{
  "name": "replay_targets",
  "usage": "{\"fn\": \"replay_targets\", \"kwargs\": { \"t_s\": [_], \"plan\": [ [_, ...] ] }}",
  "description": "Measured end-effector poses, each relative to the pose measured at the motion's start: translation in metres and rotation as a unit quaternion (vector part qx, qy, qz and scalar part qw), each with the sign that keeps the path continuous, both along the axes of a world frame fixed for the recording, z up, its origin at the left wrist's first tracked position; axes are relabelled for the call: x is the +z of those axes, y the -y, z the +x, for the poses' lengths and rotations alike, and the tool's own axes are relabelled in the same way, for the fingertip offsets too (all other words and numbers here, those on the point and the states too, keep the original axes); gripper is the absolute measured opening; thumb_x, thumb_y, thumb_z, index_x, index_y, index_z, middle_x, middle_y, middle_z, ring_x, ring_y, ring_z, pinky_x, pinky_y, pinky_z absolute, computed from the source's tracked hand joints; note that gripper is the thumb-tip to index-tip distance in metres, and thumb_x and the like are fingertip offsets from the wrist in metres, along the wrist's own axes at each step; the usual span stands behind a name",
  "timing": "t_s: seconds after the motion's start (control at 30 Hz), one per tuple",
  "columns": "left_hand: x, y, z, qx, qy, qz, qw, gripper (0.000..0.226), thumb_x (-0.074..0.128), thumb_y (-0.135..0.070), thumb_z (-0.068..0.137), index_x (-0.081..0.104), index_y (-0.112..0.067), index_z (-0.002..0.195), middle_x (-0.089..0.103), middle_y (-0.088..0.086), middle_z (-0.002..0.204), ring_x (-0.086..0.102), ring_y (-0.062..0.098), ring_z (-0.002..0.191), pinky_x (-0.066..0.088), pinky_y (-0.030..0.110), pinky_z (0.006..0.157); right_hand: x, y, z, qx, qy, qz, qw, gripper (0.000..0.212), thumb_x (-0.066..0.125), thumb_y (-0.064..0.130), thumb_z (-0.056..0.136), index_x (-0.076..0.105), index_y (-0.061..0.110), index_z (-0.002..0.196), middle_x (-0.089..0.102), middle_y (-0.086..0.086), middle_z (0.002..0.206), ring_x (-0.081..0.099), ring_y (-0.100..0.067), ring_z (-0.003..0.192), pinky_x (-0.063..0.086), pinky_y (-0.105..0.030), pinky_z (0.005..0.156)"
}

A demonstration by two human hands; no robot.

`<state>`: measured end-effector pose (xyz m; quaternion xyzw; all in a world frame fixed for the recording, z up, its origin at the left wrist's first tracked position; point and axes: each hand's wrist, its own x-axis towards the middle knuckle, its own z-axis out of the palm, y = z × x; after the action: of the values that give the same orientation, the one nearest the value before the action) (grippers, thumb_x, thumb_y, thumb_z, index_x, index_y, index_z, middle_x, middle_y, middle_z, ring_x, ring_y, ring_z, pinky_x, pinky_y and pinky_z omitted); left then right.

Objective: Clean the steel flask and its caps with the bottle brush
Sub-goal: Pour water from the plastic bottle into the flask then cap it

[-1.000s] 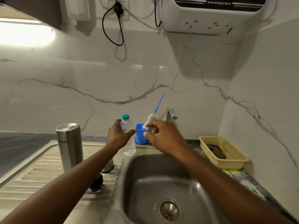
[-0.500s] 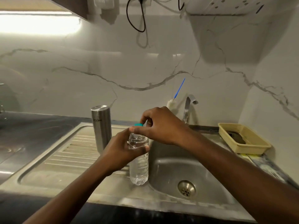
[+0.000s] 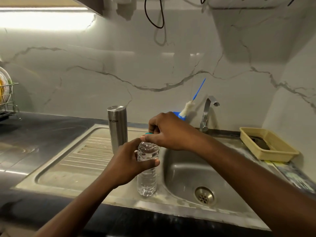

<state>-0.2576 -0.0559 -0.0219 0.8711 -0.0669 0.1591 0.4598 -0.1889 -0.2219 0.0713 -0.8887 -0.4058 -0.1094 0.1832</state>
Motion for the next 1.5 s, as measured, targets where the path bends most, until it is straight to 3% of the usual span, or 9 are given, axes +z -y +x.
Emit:
{"fn": "replay_targets", "kwargs": {
  "t_s": [0.1,0.3,0.4,0.6,0.8,0.93,1.13,1.37,1.5],
  "plan": [
    [-0.002,-0.001,0.002,0.007,-0.008,-0.004,1.000,0.062,0.093,-0.043,0.075,0.066,-0.035,0.130,0.077,-0.018,0.113,0.075,0.000,0.100,0.063,0.038,0.091,0.001,0.003,0.003,0.035,-0.005,-0.014,0.999,0.031,0.071,0.045,0.096,0.072,0.014,0.092,0.064,0.003,0.080,0.062,-0.014,0.076,0.049,-0.029,0.067],
    [-0.006,-0.002,0.003,0.016,-0.017,-0.007,1.000,0.060,0.092,-0.047,0.073,0.066,-0.036,0.125,0.077,-0.021,0.109,0.073,-0.005,0.094,0.061,0.021,0.080,0.015,0.009,0.006,0.108,-0.024,-0.102,0.989,0.026,0.062,0.025,0.103,0.069,0.020,0.128,0.062,0.008,0.111,0.059,-0.008,0.098,0.046,-0.020,0.084],
    [-0.011,-0.003,0.002,0.019,-0.011,-0.014,1.000,0.061,0.092,-0.050,0.072,0.066,-0.037,0.126,0.076,-0.022,0.111,0.073,-0.004,0.097,0.062,0.026,0.084,0.022,0.011,0.008,0.117,-0.030,-0.122,0.985,0.030,0.064,0.026,0.102,0.067,0.023,0.132,0.065,0.010,0.117,0.061,-0.004,0.100,0.045,-0.013,0.082],
    [-0.012,-0.002,0.001,0.012,0.001,-0.014,1.000,0.070,0.092,-0.051,0.073,0.063,-0.038,0.135,0.076,-0.021,0.115,0.074,0.000,0.101,0.063,0.040,0.091,0.014,-0.001,0.011,0.077,0.020,-0.105,0.991,0.028,0.067,0.045,0.099,0.075,0.019,0.108,0.066,0.010,0.088,0.062,-0.006,0.077,0.039,-0.018,0.066],
    [-0.013,-0.003,0.002,0.016,-0.009,-0.011,1.000,0.061,0.091,-0.050,0.071,0.065,-0.041,0.125,0.076,-0.025,0.109,0.072,-0.007,0.097,0.061,0.023,0.084,0.030,0.004,0.011,0.127,-0.023,-0.136,0.982,0.028,0.070,0.024,0.099,0.074,0.022,0.127,0.070,0.010,0.113,0.065,-0.005,0.097,0.049,-0.013,0.081],
    [-0.012,-0.002,0.003,0.011,-0.014,-0.020,1.000,0.066,0.090,-0.054,0.068,0.065,-0.040,0.127,0.075,-0.024,0.110,0.071,-0.009,0.099,0.058,0.018,0.084,0.037,0.009,0.012,0.147,-0.060,-0.122,0.980,0.033,0.070,0.011,0.098,0.073,0.024,0.128,0.070,0.010,0.123,0.065,-0.004,0.110,0.056,-0.028,0.100],
    [-0.013,-0.001,-0.002,-0.009,0.001,-0.037,0.999,0.068,0.093,-0.043,0.071,0.061,-0.040,0.130,0.072,-0.035,0.110,0.071,-0.010,0.101,0.055,0.007,0.079,0.036,0.047,0.013,0.069,-0.070,0.032,0.995,0.021,0.081,0.031,0.091,0.076,0.025,0.110,0.075,0.010,0.102,0.071,-0.005,0.095,0.060,-0.033,0.091],
    [-0.021,-0.011,-0.006,-0.024,-0.007,-0.071,0.997,0.068,0.089,-0.045,0.075,0.062,-0.031,0.135,0.076,-0.015,0.119,0.075,0.009,0.107,0.063,0.035,0.092,-0.078,0.074,-0.002,0.003,-0.248,0.058,0.967,0.017,0.091,0.025,0.079,0.077,0.023,0.089,0.078,0.007,0.088,0.073,-0.009,0.081,0.062,-0.038,0.083],
    [-0.020,-0.015,-0.009,-0.011,-0.009,-0.065,0.998,0.058,0.083,-0.052,0.078,0.064,-0.035,0.130,0.077,-0.017,0.115,0.076,0.008,0.103,0.064,0.036,0.088,-0.133,0.066,-0.013,-0.017,-0.265,0.096,0.959,0.022,0.094,0.028,0.073,0.076,0.020,0.083,0.078,0.004,0.084,0.074,-0.016,0.078,0.062,-0.041,0.078]
  ]
}}
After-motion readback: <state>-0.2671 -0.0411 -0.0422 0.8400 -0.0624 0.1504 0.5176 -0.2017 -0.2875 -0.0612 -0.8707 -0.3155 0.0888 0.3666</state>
